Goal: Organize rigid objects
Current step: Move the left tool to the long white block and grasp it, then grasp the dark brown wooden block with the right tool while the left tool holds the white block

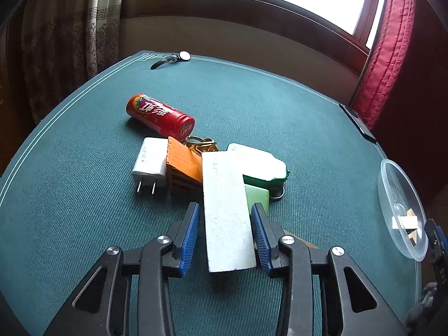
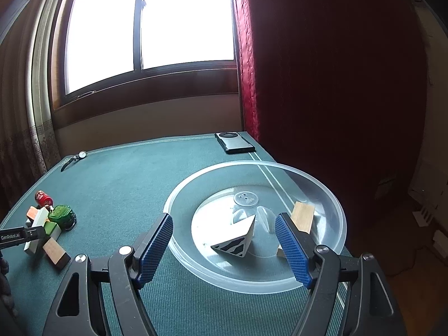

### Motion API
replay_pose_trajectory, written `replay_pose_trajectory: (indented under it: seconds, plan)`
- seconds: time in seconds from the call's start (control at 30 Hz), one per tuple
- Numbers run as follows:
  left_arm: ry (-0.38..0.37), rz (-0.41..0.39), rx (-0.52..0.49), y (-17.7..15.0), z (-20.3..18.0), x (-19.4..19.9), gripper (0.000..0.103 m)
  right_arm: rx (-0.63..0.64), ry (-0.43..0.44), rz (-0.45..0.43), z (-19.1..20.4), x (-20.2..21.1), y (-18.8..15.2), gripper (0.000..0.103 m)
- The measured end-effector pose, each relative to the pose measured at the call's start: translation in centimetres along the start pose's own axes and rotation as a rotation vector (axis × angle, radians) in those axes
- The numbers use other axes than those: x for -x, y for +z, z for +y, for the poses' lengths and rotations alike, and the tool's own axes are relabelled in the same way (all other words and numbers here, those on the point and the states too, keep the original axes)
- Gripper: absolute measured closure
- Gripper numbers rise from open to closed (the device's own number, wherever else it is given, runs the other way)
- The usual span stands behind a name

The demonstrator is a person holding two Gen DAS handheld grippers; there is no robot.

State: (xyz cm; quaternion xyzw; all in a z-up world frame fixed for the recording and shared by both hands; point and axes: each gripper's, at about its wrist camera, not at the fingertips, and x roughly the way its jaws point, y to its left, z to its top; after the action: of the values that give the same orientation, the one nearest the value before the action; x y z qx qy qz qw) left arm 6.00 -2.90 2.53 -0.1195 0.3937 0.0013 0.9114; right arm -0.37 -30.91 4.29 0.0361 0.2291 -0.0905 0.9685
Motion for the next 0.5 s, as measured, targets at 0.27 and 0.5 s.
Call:
replay_pose_trajectory:
  seconds: [0.27,0.5]
  plan:
    - [-0.022,0.005,0.002,-0.6,1.0,-0.1,0.071,0.011,-0.011,-0.003,0.6,0.5,-0.1,0.024]
    - [-0.050,0.012,-0.011,-1.1,1.4,0.2,0.073,0.051,0.045,0.022,2.5,1.5,-0.9,0.024]
